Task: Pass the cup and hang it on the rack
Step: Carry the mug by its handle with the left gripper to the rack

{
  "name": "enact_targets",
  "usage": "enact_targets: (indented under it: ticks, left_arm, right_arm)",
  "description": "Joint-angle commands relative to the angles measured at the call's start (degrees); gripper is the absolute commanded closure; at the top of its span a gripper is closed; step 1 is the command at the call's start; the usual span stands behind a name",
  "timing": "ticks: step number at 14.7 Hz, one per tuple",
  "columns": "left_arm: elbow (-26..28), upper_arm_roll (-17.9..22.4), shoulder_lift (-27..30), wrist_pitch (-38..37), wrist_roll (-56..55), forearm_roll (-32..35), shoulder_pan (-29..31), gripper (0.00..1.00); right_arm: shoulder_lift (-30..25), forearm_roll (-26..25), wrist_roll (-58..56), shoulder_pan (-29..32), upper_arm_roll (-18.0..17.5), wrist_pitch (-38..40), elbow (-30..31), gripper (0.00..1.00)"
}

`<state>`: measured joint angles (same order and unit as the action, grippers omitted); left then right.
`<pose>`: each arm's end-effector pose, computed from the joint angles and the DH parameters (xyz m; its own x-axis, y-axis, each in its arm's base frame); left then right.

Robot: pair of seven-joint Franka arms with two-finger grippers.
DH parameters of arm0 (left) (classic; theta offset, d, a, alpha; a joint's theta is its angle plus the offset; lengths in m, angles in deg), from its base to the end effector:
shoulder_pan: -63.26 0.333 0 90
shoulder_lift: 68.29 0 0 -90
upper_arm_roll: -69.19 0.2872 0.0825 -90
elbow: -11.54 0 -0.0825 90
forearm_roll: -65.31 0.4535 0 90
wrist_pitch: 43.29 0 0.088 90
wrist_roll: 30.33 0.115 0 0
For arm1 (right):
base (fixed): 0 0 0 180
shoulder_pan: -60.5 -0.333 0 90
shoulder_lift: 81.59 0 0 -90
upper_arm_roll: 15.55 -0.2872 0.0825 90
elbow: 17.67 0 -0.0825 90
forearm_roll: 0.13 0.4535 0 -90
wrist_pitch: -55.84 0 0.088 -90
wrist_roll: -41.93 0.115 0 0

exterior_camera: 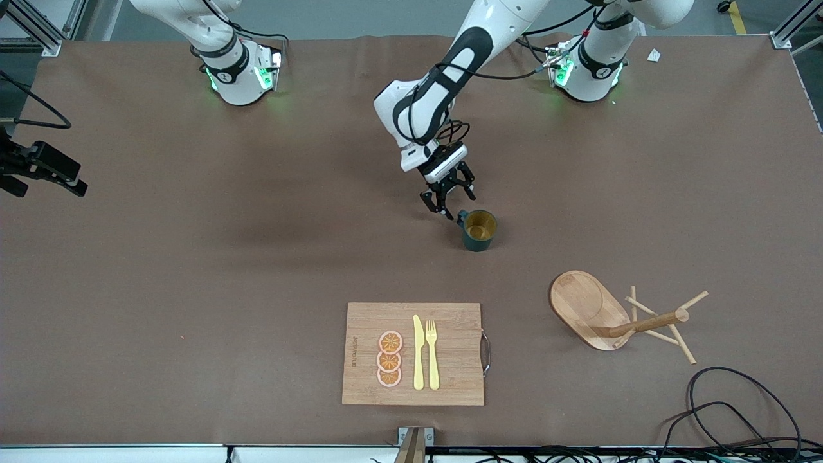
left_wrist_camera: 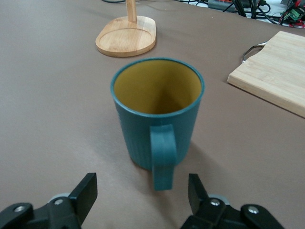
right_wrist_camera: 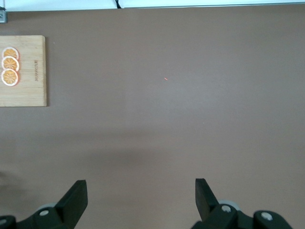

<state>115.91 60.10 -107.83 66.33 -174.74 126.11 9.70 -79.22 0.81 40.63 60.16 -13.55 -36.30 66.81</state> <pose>0.3419 -0.5218 0.0615 0.4508 0.4303 0.7821 0.6772 -0.7357 0.0144 0.6406 -0.0163 0.6175 0.9957 -0.0066 0.0925 -0.0054 -0.9999 -0.0128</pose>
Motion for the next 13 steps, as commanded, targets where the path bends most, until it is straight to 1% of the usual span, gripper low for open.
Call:
enact_targets:
  ticks: [1, 2, 3, 6, 9, 11, 13]
  left_arm:
    - [-3.6, 0.0, -1.6, -0.3, -1.5, 0.9, -0.2, 0.25]
    - [-3.7, 0.0, -1.7, -0.5, -1.6, 0.6, -0.1, 0.28]
    - [-4.2, 0.1, -1.8, -0.6, -1.6, 0.5, -0.1, 0.3]
    - [-4.1, 0.6, -2.1, -0.8, -1.5, 0.6, 0.0, 0.3]
    - [-4.8, 0.8, -3.2, -0.8, -2.8, 0.5, 0.2, 0.36]
    - [-5.7, 0.8, -3.6, -0.8, -3.2, 0.3, 0.6, 0.46]
    - [-6.0, 0.8, -3.7, -0.8, -2.8, 0.3, 0.6, 0.69]
  right_arm:
    - [-1.9, -1.3, 0.1, 2.1, -2.8, 1.0, 2.3, 0.0]
    - [-2.0, -1.3, 0.1, 2.0, -1.9, 1.7, 2.3, 0.0]
    - [-1.9, -1.3, 0.1, 2.4, -1.8, 2.2, 2.2, 0.0]
    - [-1.9, -1.2, 0.3, 3.0, -1.7, 2.9, 2.1, 0.0]
    - [-1.6, -0.9, -0.3, 3.1, -1.7, 2.6, 1.5, 0.0]
    - [-1.6, -1.1, -0.5, 3.1, -1.8, 2.6, 1.4, 0.0]
    - [-1.6, -1.3, -0.4, 2.8, -1.9, 2.9, 1.2, 0.0]
